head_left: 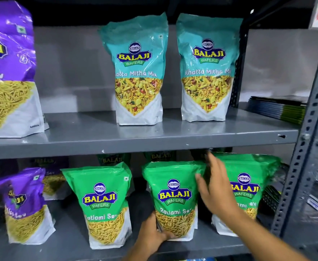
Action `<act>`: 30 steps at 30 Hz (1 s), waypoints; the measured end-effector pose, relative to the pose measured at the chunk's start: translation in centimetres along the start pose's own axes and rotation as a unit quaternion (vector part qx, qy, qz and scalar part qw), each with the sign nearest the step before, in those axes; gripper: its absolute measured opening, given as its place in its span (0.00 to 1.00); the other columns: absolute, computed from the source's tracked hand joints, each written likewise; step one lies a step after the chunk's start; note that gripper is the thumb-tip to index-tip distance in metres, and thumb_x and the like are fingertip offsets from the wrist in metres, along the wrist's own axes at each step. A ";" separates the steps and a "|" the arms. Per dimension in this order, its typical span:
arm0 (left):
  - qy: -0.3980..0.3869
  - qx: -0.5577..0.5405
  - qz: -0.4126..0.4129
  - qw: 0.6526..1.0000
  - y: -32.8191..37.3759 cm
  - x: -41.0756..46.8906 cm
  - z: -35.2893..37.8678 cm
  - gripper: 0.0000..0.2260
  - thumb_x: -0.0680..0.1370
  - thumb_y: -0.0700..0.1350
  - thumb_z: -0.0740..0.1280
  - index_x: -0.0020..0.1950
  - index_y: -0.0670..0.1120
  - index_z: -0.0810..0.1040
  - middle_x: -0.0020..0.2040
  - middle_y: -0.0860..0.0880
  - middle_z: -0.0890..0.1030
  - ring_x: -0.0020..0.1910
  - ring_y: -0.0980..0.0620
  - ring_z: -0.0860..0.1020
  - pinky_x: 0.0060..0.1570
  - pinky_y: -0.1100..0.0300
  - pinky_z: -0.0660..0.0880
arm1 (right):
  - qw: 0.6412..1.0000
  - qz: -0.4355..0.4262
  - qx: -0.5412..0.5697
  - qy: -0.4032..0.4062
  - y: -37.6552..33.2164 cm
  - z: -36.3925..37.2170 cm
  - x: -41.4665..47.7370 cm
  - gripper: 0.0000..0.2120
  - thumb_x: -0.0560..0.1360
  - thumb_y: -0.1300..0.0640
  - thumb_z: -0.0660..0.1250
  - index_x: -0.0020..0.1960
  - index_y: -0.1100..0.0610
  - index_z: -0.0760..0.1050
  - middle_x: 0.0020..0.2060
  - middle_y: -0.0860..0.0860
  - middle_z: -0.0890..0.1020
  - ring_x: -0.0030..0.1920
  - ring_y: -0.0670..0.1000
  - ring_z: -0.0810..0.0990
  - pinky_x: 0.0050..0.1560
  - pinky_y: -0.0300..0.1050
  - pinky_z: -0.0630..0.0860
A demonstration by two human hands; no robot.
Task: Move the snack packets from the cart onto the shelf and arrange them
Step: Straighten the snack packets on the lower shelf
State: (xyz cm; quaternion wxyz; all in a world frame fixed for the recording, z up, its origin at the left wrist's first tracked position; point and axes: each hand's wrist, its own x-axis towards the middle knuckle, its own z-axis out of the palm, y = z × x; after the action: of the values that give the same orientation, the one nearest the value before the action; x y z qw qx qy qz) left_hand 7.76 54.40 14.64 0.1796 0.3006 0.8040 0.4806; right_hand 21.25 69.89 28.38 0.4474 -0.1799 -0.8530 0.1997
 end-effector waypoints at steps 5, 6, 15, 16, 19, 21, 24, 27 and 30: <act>0.000 -0.025 -0.013 1.000 -0.6 0.1 0.7 0.36 0.56 0.48 0.82 0.62 0.50 0.74 0.49 0.62 0.82 0.48 0.73 0.77 0.37 0.82 0.71 | 0.955 0.202 0.163 -0.144 1.8 4.4 -7.6 0.35 0.72 0.69 0.65 0.73 0.56 0.54 0.68 0.51 0.68 0.67 0.45 0.67 0.69 0.38 0.60; 0.003 -0.029 -0.012 1.000 -0.5 0.1 0.8 0.35 0.58 0.46 0.82 0.62 0.50 0.74 0.49 0.62 0.81 0.48 0.72 0.76 0.36 0.82 0.71 | 0.940 0.218 0.197 -0.173 1.9 4.9 -8.2 0.32 0.72 0.71 0.65 0.70 0.53 0.57 0.65 0.48 0.70 0.63 0.39 0.69 0.65 0.30 0.61; 0.002 -0.027 -0.022 0.999 -0.5 -0.1 1.1 0.30 0.62 0.46 0.80 0.59 0.53 0.71 0.51 0.58 0.78 0.51 0.57 0.77 0.43 0.71 0.69 | 0.919 0.259 0.211 -0.207 5.0 7.4 -9.7 0.31 0.73 0.67 0.65 0.65 0.40 0.59 0.60 0.42 0.74 0.60 0.36 0.72 0.64 0.39 0.69; 0.002 -0.030 -0.017 0.999 -0.4 -0.2 1.1 0.29 0.63 0.46 0.80 0.59 0.54 0.70 0.50 0.58 0.78 0.51 0.57 0.76 0.43 0.72 0.69 | 0.920 0.263 0.201 -0.211 5.2 7.6 -9.8 0.31 0.73 0.66 0.65 0.67 0.41 0.58 0.62 0.44 0.74 0.63 0.42 0.72 0.65 0.44 0.69; 0.004 -0.035 -0.017 0.999 -0.4 0.0 1.2 0.30 0.63 0.45 0.80 0.61 0.52 0.71 0.50 0.58 0.78 0.51 0.56 0.77 0.48 0.68 0.71 | 0.918 0.267 0.190 -0.224 5.8 8.4 -9.9 0.33 0.74 0.65 0.62 0.72 0.45 0.54 0.66 0.46 0.71 0.65 0.47 0.69 0.64 0.44 0.66; 0.002 -0.038 -0.016 0.999 -0.3 0.2 1.2 0.32 0.63 0.45 0.80 0.63 0.50 0.71 0.51 0.57 0.78 0.53 0.55 0.77 0.52 0.63 0.72 | 0.917 0.266 0.186 -0.230 5.8 8.5 -9.7 0.34 0.75 0.65 0.61 0.74 0.47 0.52 0.67 0.46 0.70 0.65 0.46 0.68 0.65 0.44 0.65; -0.012 -0.045 0.000 0.999 0.0 -0.2 0.8 0.36 0.63 0.45 0.80 0.67 0.49 0.67 0.54 0.57 0.78 0.56 0.56 0.77 0.55 0.62 0.72 | 0.925 0.273 0.170 -0.200 5.1 9.0 -10.2 0.34 0.76 0.65 0.61 0.76 0.53 0.47 0.67 0.47 0.67 0.66 0.48 0.67 0.65 0.44 0.65; -0.024 -0.072 0.035 0.997 -1.4 -1.7 0.2 0.48 0.61 0.50 0.79 0.75 0.50 0.57 0.67 0.58 0.72 0.66 0.56 0.71 0.67 0.58 0.70 | 0.950 0.299 0.087 -0.028 3.2 10.0 -12.1 0.30 0.72 0.68 0.65 0.71 0.61 0.59 0.65 0.58 0.70 0.67 0.60 0.69 0.65 0.55 0.68; 0.046 -0.131 0.058 0.989 -4.1 -5.2 -2.1 0.32 0.62 0.55 0.74 0.65 0.62 0.70 0.62 0.64 0.78 0.61 0.61 0.76 0.63 0.65 0.72 | 0.977 0.202 0.069 0.009 0.7 11.3 -14.4 0.25 0.67 0.69 0.67 0.54 0.43 0.72 0.46 0.54 0.76 0.49 0.54 0.77 0.52 0.47 0.75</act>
State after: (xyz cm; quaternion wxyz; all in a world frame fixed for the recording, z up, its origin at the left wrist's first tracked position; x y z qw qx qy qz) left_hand 9.22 48.17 12.01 0.1523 0.2981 0.7230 0.6043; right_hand 19.64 61.43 12.20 0.4171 -0.3188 -0.7792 0.3423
